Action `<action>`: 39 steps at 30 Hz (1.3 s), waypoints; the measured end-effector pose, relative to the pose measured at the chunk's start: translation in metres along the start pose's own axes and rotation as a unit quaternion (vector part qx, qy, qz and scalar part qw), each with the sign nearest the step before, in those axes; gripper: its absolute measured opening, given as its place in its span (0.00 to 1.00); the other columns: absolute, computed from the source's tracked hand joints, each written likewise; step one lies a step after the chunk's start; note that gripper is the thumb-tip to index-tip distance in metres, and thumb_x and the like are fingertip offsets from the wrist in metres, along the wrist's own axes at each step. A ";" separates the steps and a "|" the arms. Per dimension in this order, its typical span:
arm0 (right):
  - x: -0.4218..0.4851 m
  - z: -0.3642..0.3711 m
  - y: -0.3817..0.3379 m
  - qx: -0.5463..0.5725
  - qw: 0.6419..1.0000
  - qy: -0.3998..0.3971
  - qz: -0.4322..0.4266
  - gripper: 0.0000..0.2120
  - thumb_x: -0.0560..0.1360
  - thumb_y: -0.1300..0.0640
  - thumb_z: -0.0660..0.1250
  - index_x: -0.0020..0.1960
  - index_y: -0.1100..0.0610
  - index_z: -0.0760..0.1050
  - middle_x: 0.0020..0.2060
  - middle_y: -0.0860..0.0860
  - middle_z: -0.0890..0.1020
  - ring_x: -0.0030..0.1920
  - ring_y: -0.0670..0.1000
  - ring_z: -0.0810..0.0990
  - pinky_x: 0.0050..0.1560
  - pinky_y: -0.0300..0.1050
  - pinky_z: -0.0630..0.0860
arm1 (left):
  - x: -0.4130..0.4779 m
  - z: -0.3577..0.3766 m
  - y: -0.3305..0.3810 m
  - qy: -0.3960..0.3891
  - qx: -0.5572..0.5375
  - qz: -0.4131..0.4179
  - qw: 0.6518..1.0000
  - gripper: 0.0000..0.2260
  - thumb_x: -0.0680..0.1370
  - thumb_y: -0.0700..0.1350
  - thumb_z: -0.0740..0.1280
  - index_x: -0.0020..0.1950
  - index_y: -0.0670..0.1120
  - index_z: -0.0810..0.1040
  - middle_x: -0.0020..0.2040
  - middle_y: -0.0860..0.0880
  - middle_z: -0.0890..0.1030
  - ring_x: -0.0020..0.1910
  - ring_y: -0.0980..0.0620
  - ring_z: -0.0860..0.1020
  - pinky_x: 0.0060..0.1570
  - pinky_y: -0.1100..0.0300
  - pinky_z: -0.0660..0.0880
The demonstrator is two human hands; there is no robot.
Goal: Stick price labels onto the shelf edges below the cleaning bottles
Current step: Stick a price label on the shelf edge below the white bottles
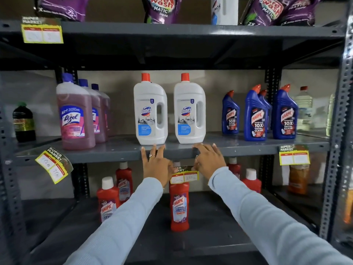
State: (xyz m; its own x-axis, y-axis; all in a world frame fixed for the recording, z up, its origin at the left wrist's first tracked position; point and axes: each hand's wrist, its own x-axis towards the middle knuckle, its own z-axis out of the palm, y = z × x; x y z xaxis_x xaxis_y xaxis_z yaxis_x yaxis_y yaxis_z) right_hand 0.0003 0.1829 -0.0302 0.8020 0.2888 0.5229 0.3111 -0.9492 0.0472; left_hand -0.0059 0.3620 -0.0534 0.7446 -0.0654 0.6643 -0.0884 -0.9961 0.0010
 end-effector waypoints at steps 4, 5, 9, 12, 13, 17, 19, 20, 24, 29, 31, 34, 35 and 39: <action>0.013 -0.020 0.000 0.137 0.986 -0.011 0.097 0.15 0.67 0.45 0.74 0.50 0.53 0.83 0.52 0.50 0.84 0.55 0.54 0.79 0.62 0.53 0.72 | 0.011 -0.012 -0.015 0.006 -0.083 0.011 0.996 0.09 0.72 0.56 0.69 0.45 0.54 0.84 0.66 0.52 0.74 0.66 0.47 0.67 0.69 0.46 0.55; 0.016 -0.026 0.001 0.167 0.979 -0.029 0.110 0.15 0.67 0.45 0.74 0.48 0.53 0.85 0.51 0.50 0.85 0.53 0.54 0.81 0.61 0.53 0.74 | 0.015 -0.016 -0.018 -0.002 -0.102 0.012 0.995 0.09 0.72 0.57 0.68 0.45 0.54 0.84 0.63 0.52 0.76 0.63 0.47 0.70 0.66 0.48 0.59; 0.022 -0.035 0.003 0.233 0.960 -0.052 0.143 0.14 0.67 0.46 0.75 0.45 0.55 0.86 0.49 0.51 0.86 0.52 0.55 0.82 0.60 0.55 0.77 | 0.028 -0.032 -0.019 -0.032 -0.126 0.006 0.992 0.11 0.73 0.57 0.67 0.43 0.50 0.81 0.48 0.51 0.81 0.50 0.49 0.75 0.54 0.53 0.67; 0.025 -0.035 0.004 0.238 0.957 -0.047 0.161 0.17 0.65 0.44 0.76 0.45 0.56 0.85 0.45 0.52 0.86 0.48 0.56 0.82 0.57 0.54 0.78 | 0.033 -0.037 -0.019 -0.045 -0.125 -0.006 0.991 0.12 0.74 0.57 0.67 0.42 0.50 0.81 0.45 0.49 0.82 0.46 0.49 0.75 0.52 0.53 0.69; 0.026 -0.036 0.004 0.232 0.958 -0.044 0.164 0.17 0.65 0.42 0.75 0.45 0.55 0.84 0.44 0.52 0.86 0.48 0.56 0.82 0.57 0.54 0.78 | 0.035 -0.037 -0.019 -0.044 -0.121 -0.005 0.992 0.12 0.74 0.57 0.66 0.43 0.50 0.81 0.46 0.49 0.82 0.46 0.49 0.75 0.52 0.53 0.70; 0.033 -0.039 0.006 0.216 0.960 -0.042 0.175 0.19 0.65 0.40 0.74 0.47 0.53 0.84 0.46 0.52 0.85 0.50 0.56 0.81 0.59 0.57 0.76 | 0.041 -0.036 -0.018 -0.035 -0.124 -0.010 0.992 0.13 0.73 0.58 0.66 0.42 0.50 0.82 0.44 0.49 0.82 0.43 0.51 0.73 0.49 0.52 0.72; 0.034 -0.039 0.006 0.211 0.961 -0.037 0.176 0.19 0.64 0.39 0.75 0.46 0.53 0.84 0.45 0.51 0.85 0.49 0.56 0.81 0.59 0.57 0.76 | 0.044 -0.035 -0.017 -0.036 -0.120 -0.012 0.992 0.13 0.73 0.59 0.66 0.40 0.50 0.81 0.44 0.49 0.81 0.43 0.51 0.72 0.47 0.53 0.70; 0.034 -0.039 0.006 0.209 0.961 -0.028 0.179 0.20 0.63 0.39 0.75 0.46 0.53 0.84 0.45 0.51 0.85 0.48 0.56 0.81 0.59 0.57 0.76 | 0.045 -0.035 -0.017 -0.037 -0.117 -0.012 0.992 0.13 0.73 0.59 0.67 0.39 0.51 0.80 0.43 0.49 0.81 0.43 0.51 0.73 0.46 0.54 0.70; 0.034 -0.036 0.006 0.200 0.959 0.011 0.201 0.21 0.62 0.38 0.75 0.42 0.54 0.81 0.41 0.52 0.84 0.45 0.56 0.81 0.57 0.56 0.77 | 0.049 -0.033 -0.017 -0.040 -0.105 -0.020 0.994 0.16 0.71 0.61 0.66 0.37 0.50 0.81 0.42 0.51 0.81 0.44 0.50 0.75 0.45 0.53 0.73; 0.038 -0.036 0.012 0.228 0.953 0.019 0.196 0.17 0.59 0.40 0.78 0.33 0.52 0.78 0.32 0.48 0.80 0.41 0.53 0.80 0.55 0.56 0.77 | 0.050 -0.030 -0.021 -0.029 -0.130 -0.045 0.990 0.23 0.68 0.62 0.69 0.25 0.48 0.68 0.32 0.49 0.77 0.35 0.49 0.75 0.33 0.60 0.68; 0.039 -0.037 0.012 0.242 0.951 0.020 0.192 0.16 0.58 0.43 0.80 0.30 0.52 0.77 0.30 0.47 0.79 0.40 0.54 0.81 0.53 0.55 0.79 | 0.049 -0.030 -0.023 -0.026 -0.132 -0.046 0.990 0.25 0.68 0.63 0.69 0.23 0.47 0.64 0.27 0.49 0.73 0.31 0.49 0.73 0.32 0.61 0.66; 0.038 -0.037 0.012 0.262 0.946 0.021 0.189 0.15 0.58 0.47 0.81 0.28 0.51 0.76 0.29 0.46 0.80 0.39 0.53 0.81 0.50 0.54 0.81 | 0.048 -0.029 -0.022 -0.034 -0.135 -0.042 0.989 0.25 0.69 0.61 0.69 0.23 0.48 0.64 0.27 0.50 0.73 0.31 0.49 0.74 0.32 0.61 0.69; 0.037 -0.037 0.013 0.272 0.943 0.023 0.191 0.14 0.59 0.48 0.81 0.28 0.51 0.76 0.31 0.47 0.82 0.39 0.53 0.82 0.50 0.54 0.81 | 0.047 -0.029 -0.023 -0.036 -0.148 -0.042 0.987 0.24 0.70 0.59 0.70 0.23 0.48 0.64 0.28 0.49 0.74 0.31 0.49 0.74 0.32 0.61 0.70; 0.027 -0.033 0.012 0.299 0.934 0.040 0.192 0.09 0.68 0.58 0.76 0.32 0.51 0.79 0.36 0.51 0.86 0.42 0.53 0.83 0.54 0.55 0.81 | 0.044 -0.034 -0.039 -0.085 -0.211 -0.035 0.973 0.09 0.72 0.47 0.70 0.34 0.44 0.79 0.46 0.48 0.84 0.43 0.47 0.79 0.43 0.57 0.76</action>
State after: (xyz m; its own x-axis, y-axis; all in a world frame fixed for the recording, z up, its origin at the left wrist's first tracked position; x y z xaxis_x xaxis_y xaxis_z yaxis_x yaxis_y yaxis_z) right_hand 0.0090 0.1750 0.0130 0.8792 -0.0910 0.4677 0.2576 -0.7349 -0.6273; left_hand 0.0081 0.4004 0.0008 0.8541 -0.0436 0.5183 -0.2707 -0.8881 0.3714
